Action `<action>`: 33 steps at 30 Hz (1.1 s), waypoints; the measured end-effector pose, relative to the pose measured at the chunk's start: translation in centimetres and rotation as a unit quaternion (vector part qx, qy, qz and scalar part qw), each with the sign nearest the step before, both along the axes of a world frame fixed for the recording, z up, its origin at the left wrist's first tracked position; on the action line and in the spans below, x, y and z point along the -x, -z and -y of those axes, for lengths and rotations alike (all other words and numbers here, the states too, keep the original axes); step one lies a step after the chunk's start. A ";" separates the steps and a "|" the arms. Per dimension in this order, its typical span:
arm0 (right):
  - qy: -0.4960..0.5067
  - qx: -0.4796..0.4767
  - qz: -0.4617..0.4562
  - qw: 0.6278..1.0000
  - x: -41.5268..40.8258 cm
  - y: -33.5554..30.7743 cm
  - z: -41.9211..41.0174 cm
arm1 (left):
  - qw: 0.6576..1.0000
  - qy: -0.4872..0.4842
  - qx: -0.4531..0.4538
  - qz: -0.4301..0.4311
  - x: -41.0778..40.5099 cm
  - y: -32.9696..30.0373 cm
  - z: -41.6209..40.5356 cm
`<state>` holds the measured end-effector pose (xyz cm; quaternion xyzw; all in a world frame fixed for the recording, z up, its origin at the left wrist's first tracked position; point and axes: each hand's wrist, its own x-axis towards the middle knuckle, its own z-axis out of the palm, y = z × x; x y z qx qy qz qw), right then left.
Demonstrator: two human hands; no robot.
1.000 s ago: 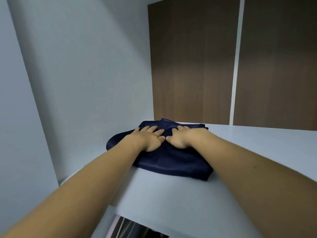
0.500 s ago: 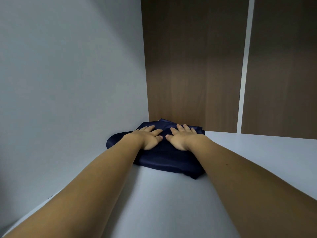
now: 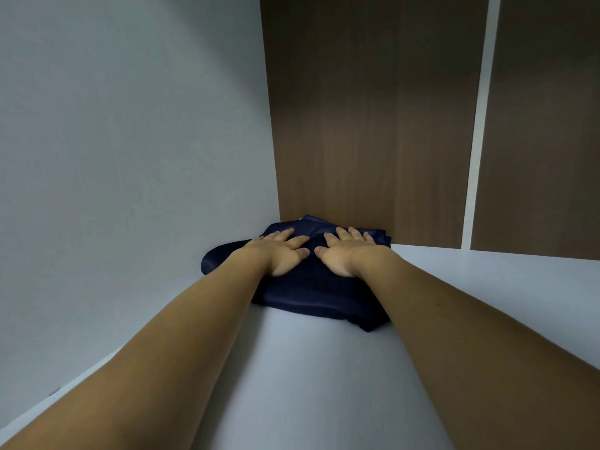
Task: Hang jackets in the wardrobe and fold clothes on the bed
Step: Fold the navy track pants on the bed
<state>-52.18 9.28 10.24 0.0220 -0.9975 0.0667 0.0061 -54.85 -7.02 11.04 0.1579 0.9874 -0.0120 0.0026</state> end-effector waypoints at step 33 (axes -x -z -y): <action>-0.081 0.055 -0.179 0.979 -38.4 -6.8 11.3 | 0.928 -0.030 0.059 -0.367 -40.9 -5.4 16.1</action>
